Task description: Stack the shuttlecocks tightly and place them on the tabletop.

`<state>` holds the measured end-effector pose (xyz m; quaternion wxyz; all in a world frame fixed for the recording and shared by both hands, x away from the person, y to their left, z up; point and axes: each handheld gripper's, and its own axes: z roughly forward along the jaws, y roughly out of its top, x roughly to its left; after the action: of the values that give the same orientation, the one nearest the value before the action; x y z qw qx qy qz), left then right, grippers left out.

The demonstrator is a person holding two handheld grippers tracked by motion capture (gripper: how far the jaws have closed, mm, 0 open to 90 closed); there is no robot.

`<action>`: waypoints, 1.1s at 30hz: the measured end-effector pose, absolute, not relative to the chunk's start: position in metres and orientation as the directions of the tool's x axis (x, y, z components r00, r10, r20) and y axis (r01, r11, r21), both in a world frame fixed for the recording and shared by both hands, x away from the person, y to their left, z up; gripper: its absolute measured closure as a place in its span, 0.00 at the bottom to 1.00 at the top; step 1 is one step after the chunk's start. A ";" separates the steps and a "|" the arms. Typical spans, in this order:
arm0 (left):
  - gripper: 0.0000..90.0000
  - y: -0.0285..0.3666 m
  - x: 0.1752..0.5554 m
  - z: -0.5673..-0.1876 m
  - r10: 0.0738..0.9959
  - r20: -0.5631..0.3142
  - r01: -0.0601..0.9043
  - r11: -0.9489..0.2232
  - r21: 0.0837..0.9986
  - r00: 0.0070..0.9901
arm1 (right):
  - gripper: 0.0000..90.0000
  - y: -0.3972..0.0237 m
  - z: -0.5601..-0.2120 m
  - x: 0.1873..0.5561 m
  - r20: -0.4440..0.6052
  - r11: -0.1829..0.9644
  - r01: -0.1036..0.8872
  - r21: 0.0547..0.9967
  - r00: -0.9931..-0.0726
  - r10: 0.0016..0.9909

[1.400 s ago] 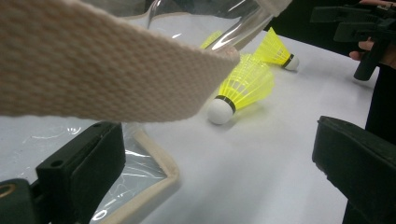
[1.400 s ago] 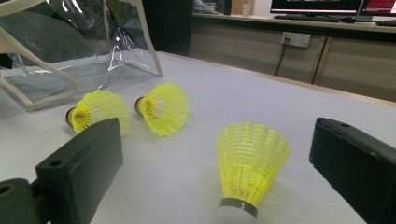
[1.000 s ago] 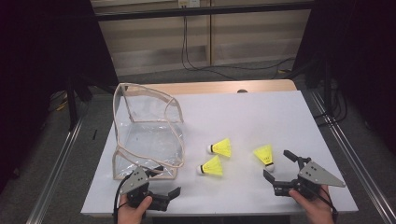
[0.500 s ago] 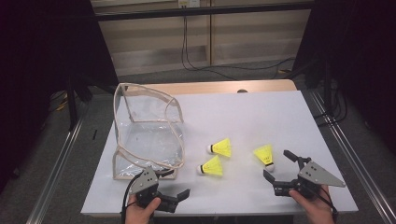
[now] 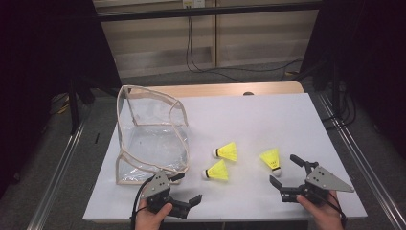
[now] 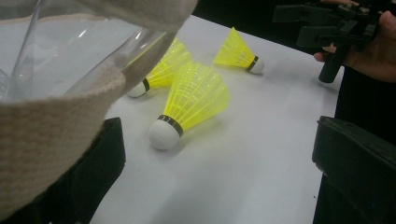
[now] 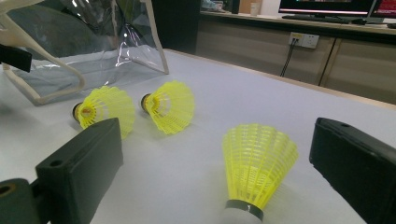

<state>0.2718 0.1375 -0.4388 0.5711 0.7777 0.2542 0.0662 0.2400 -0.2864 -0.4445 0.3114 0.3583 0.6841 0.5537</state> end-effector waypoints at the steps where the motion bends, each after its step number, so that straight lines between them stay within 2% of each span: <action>1: 0.03 0.136 0.272 -0.439 0.465 -0.187 0.320 -0.226 0.920 0.866 | 0.03 -0.287 -0.444 0.240 -0.027 0.123 0.140 0.983 -0.546 0.837; 9: 0.02 0.129 0.272 -0.440 0.472 -0.197 0.331 -0.220 0.917 0.859 | 0.03 -0.287 -0.444 0.243 -0.021 0.117 0.143 0.983 -0.546 0.837; 16: 0.03 0.124 0.272 -0.441 0.436 -0.195 0.322 -0.240 0.916 0.879 | 0.03 -0.283 -0.445 0.245 -0.017 0.118 0.146 0.982 -0.560 0.828; 33: 0.02 0.104 0.272 -0.437 0.475 -0.199 0.343 -0.237 0.909 0.857 | 0.03 -0.281 -0.444 0.245 -0.024 0.123 0.141 0.982 -0.559 0.829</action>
<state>0.2717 0.1041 -0.4370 0.5601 0.7841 0.2607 0.0591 0.2454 -0.2813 -0.4436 0.3075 0.3547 0.6833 0.5593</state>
